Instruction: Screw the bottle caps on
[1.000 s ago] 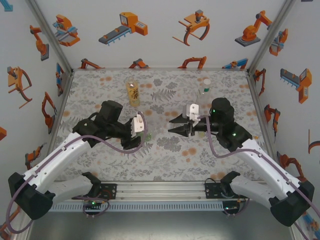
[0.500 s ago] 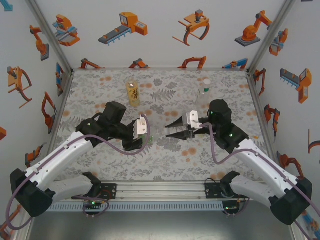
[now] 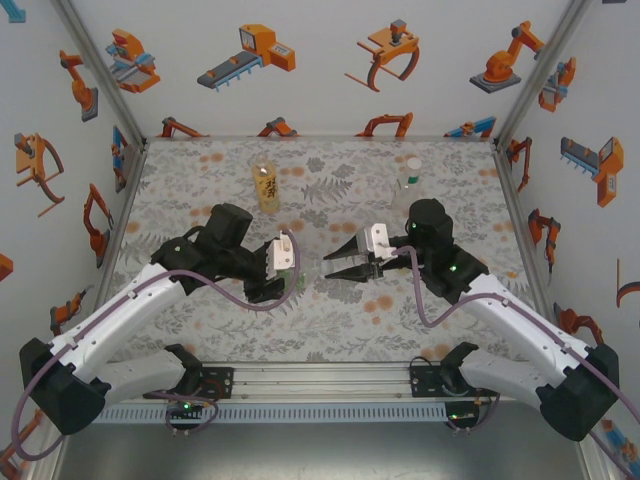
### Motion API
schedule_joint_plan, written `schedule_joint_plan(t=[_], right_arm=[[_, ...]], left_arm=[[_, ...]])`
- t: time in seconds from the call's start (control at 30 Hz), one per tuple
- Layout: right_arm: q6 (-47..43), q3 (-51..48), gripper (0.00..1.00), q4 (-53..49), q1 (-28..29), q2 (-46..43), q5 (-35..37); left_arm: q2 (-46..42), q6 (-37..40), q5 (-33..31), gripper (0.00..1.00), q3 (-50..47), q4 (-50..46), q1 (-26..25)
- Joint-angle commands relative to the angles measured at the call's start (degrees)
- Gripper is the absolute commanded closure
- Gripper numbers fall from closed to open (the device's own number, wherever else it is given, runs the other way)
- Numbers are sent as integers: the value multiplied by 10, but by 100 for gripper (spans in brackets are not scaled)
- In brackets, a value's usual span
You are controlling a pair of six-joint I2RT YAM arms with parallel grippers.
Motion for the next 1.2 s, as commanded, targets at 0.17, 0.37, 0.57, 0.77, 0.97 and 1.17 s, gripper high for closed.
schedule_joint_plan(t=[0.17, 0.37, 0.57, 0.77, 0.97, 1.17], right_arm=[[-14, -1, 98, 19, 10, 8, -26], [-14, 1, 100, 16, 10, 7, -9], [-13, 5, 100, 14, 10, 6, -5], [-13, 10, 100, 11, 12, 10, -28], [-15, 19, 100, -5, 14, 19, -60], [-16, 23, 100, -8, 18, 24, -62]], left_arm=[[-19, 24, 62, 100, 6, 5, -4], [-23, 33, 75, 100, 6, -1, -5], [-21, 36, 74, 100, 6, -6, -8], [-20, 38, 73, 100, 9, -10, -12], [-20, 41, 75, 100, 9, -13, -13], [-20, 42, 75, 100, 11, -17, -13]])
